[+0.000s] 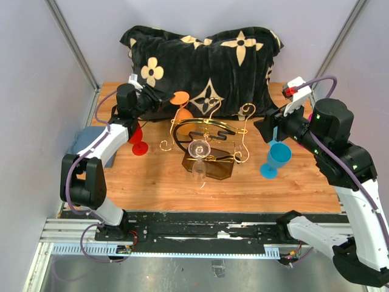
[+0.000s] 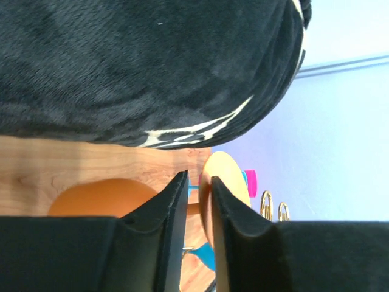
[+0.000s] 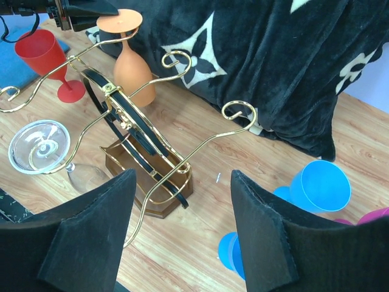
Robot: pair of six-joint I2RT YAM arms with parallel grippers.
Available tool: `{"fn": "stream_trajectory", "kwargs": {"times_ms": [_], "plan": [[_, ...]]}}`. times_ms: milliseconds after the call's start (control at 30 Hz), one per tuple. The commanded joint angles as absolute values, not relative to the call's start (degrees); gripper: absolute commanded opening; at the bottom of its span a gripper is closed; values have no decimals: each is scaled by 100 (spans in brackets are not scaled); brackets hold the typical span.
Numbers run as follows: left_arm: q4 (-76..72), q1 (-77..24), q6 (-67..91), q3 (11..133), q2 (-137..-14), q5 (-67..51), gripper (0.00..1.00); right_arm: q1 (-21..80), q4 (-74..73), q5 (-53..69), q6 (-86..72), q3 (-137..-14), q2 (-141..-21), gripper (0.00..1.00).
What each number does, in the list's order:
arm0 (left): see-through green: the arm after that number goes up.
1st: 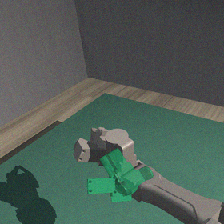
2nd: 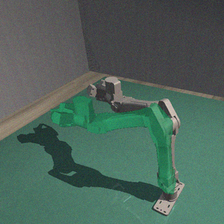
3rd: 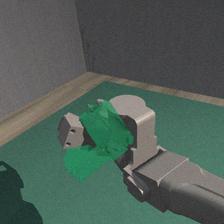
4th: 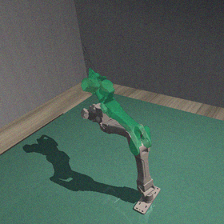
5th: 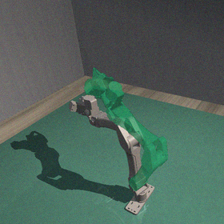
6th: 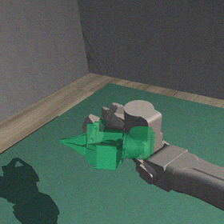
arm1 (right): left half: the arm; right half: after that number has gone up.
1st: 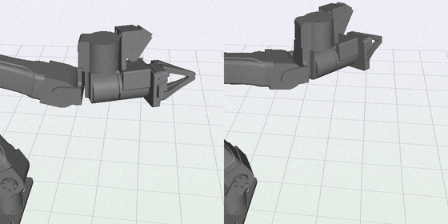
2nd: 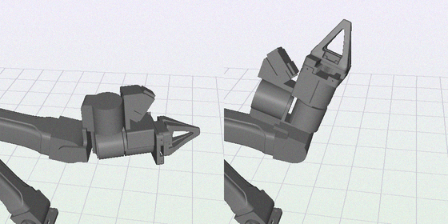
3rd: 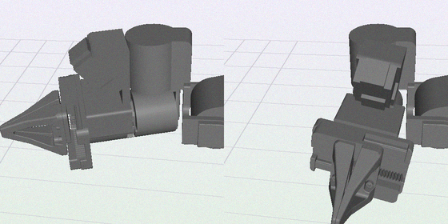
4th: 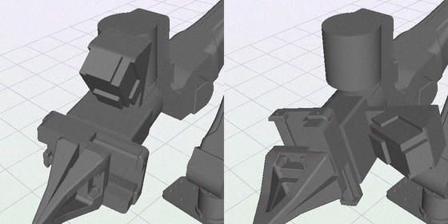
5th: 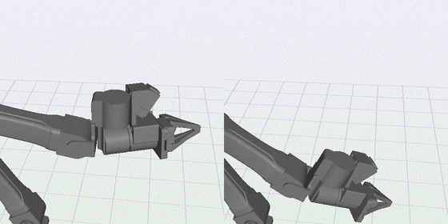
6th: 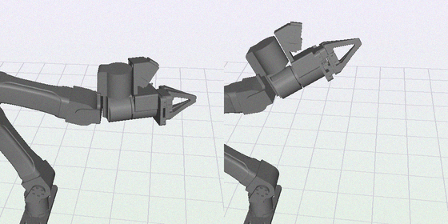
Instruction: Take the wine glass off the wine glass rack
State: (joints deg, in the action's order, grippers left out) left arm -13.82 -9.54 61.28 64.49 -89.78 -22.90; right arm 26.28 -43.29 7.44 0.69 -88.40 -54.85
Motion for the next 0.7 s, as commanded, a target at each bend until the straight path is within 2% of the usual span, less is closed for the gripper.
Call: {"fn": "stream_trajectory", "kwargs": {"times_ms": [0, 67, 100, 367, 667], "plan": [[-2161, -940, 6435, 6315, -8946, -2636, 16, 2714, -4127, 684, -56, -8732, -5484, 64], [-2090, -940, 6370, 6350, -8923, -2589, 2, 2716, -4119, 682, -69, -8700, -5491, 64], [-2031, -940, 6307, 6368, -8890, -2533, 1, 2716, -4111, 679, -78, -8678, -5486, 64], [-2376, -878, 6500, 6225, -8751, -2340, 1, 2715, -4030, 667, -127, -8628, -5467, 63], [-4144, -879, 7270, 6413, -9495, -2544, 0, 2716, -3964, 736, -184, -8560, -5458, 62]]}}
